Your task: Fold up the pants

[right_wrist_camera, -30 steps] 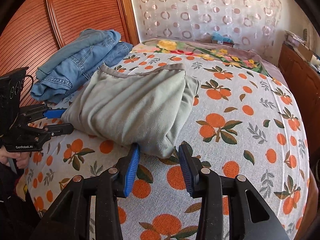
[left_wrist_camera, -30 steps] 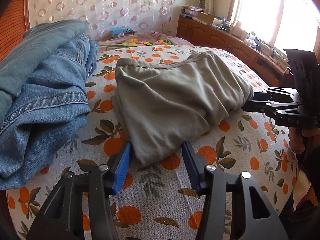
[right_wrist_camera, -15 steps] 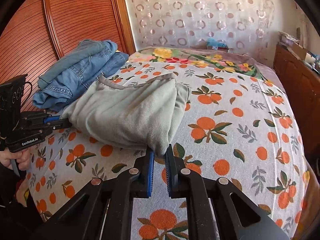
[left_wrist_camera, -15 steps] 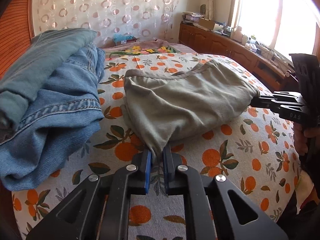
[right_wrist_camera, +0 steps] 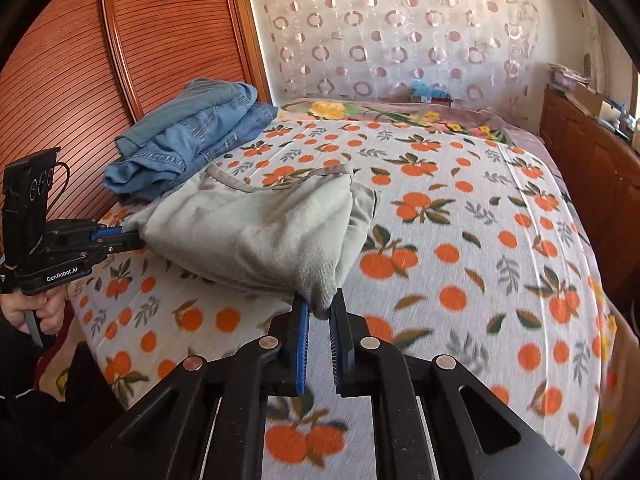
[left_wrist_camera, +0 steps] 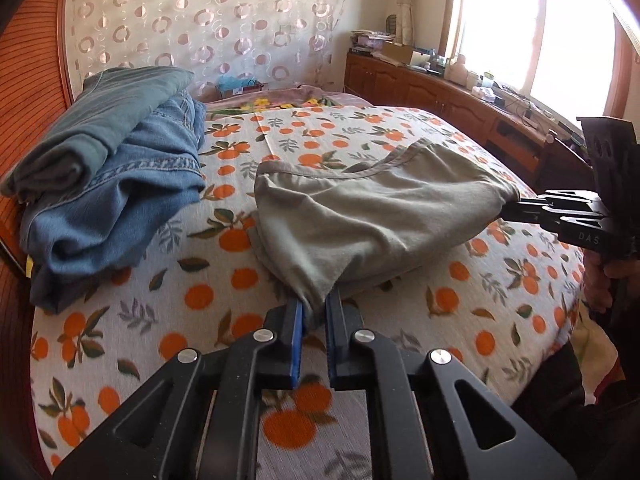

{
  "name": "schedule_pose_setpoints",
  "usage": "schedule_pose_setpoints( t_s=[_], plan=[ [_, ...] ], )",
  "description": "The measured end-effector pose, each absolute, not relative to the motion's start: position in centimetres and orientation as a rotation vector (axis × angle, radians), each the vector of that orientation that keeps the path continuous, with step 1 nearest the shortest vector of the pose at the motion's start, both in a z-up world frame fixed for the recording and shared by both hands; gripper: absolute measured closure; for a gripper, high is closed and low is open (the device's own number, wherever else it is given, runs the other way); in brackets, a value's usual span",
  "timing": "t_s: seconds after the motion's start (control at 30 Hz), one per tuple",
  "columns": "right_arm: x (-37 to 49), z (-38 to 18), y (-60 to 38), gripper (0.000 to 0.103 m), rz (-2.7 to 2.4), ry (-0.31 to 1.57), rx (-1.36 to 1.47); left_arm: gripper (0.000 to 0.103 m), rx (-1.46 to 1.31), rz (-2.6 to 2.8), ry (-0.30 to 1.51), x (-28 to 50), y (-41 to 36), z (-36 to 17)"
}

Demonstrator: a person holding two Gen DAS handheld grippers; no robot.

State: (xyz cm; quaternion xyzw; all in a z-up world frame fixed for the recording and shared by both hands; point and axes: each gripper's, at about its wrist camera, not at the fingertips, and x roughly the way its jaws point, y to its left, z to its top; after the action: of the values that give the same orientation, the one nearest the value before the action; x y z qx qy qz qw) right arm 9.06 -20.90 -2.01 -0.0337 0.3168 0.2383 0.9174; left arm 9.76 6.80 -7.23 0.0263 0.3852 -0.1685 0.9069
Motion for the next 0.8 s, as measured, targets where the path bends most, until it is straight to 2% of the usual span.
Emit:
schedule_pose_setpoints(
  t_s=[0.33, 0.67, 0.8],
  plan=[
    [3.3, -2.5, -22.4, 0.094, 0.485, 0.658, -0.034, 0.092, 0.061, -0.37, 0.799, 4.9, 5.5, -7.3],
    [1.6, -3.0, -22.5, 0.093, 0.484, 0.685, -0.046, 0.092, 0.071, -0.377, 0.827, 3.0, 4.8, -7.8],
    [1.0, -2.3, -22.7, 0.087, 0.467, 0.677, -0.06, 0.087, 0.064, -0.372, 0.82, 2.8, 5.1, -7.0]
  ],
)
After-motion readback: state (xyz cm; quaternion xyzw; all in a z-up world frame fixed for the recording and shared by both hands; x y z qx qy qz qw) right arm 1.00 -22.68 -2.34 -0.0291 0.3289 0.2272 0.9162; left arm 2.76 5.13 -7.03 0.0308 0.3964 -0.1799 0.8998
